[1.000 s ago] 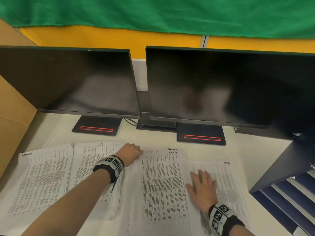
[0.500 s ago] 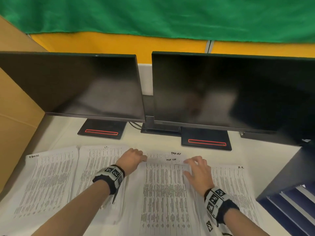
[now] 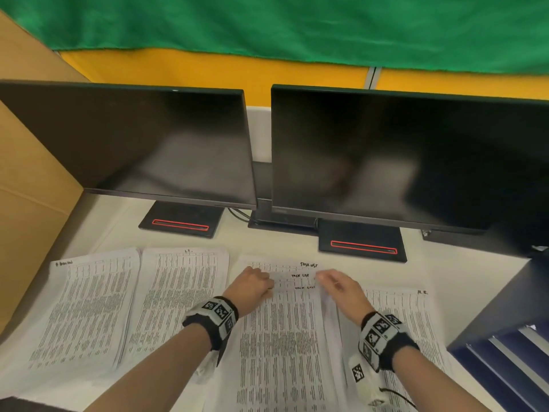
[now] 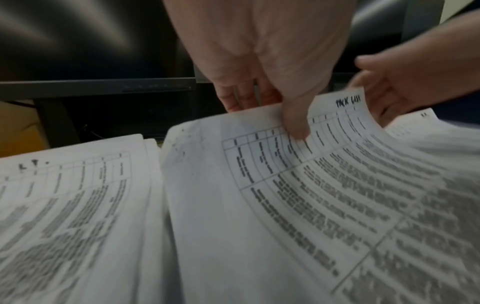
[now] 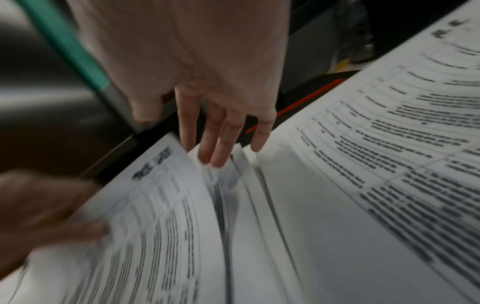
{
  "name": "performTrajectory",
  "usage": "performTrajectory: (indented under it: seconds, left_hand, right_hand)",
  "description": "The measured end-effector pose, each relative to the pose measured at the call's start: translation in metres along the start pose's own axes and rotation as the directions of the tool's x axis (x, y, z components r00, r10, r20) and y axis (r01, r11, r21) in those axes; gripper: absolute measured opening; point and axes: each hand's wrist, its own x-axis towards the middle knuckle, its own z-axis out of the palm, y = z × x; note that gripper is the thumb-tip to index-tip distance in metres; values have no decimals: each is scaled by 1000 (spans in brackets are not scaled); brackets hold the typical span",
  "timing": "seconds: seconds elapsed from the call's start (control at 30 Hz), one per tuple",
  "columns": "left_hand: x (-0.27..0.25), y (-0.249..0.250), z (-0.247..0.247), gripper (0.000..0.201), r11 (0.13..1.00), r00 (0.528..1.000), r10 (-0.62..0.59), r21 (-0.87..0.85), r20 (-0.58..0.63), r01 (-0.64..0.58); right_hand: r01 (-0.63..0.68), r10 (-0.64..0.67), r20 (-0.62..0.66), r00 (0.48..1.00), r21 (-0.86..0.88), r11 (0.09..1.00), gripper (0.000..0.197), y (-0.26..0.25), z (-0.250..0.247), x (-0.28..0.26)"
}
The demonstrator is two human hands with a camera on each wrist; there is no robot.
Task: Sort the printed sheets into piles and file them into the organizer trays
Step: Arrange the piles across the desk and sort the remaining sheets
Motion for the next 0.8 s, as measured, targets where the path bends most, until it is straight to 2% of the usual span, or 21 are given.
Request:
performTrajectory:
  seconds: [0.07, 0.17, 0.23, 0.27, 0.33, 0.4, 0.5, 0.6, 0.7, 0.73, 0.8]
  left_hand:
    - [-3, -1, -2, 22, 999, 999, 35, 35, 1, -35]
    - [-7, 0, -3, 7, 992, 996, 88, 87, -11, -86]
    - [-10, 1, 0, 11, 998, 997, 54, -4, -48, -55]
    - [-10, 3, 0, 21, 997, 998, 34, -70, -60, -39]
    - [-11, 6, 1, 42, 996, 998, 23, -85, -57, -28]
    - [-11, 9, 0, 52, 996, 996, 40, -77, -74, -46]
    - [-11, 8, 4, 39, 987, 993, 31, -153, -114, -49]
    - [-12, 8, 7, 19, 968, 993, 26, -244, -111, -52]
    - [-12, 8, 10, 17, 929, 994, -8, -368, -109, -33]
    - [-12, 8, 11, 17, 909, 995, -28, -417, -100, -16]
    - [-11, 8, 9, 14, 887, 997, -53, -462, -52, 23]
  right_hand:
    - [9, -23, -93, 995, -156, 988, 26, 3, -7, 12]
    - [36, -45, -15, 999, -395, 918, 27, 2, -3, 24]
    - [37, -40, -2, 999, -381, 924, 22, -5, 2, 27]
    - [33, -46, -30, 998, -354, 935, 22, -8, 4, 27]
    - [13, -37, -78, 996, -286, 958, 29, -9, 7, 26]
    - [14, -34, -81, 996, -241, 971, 27, -5, 9, 22]
    - [4, -16, -66, 998, -176, 984, 8, 0, 9, 13]
    - [-52, 53, 5, 999, -132, 990, 30, 5, 11, 8]
    - [-123, 134, 58, 989, -163, 979, 38, 7, 8, 6]
    - [-119, 138, 85, 987, -202, 972, 32, 10, 8, 7]
    - [-135, 193, 165, 967, -308, 942, 6, 7, 8, 5]
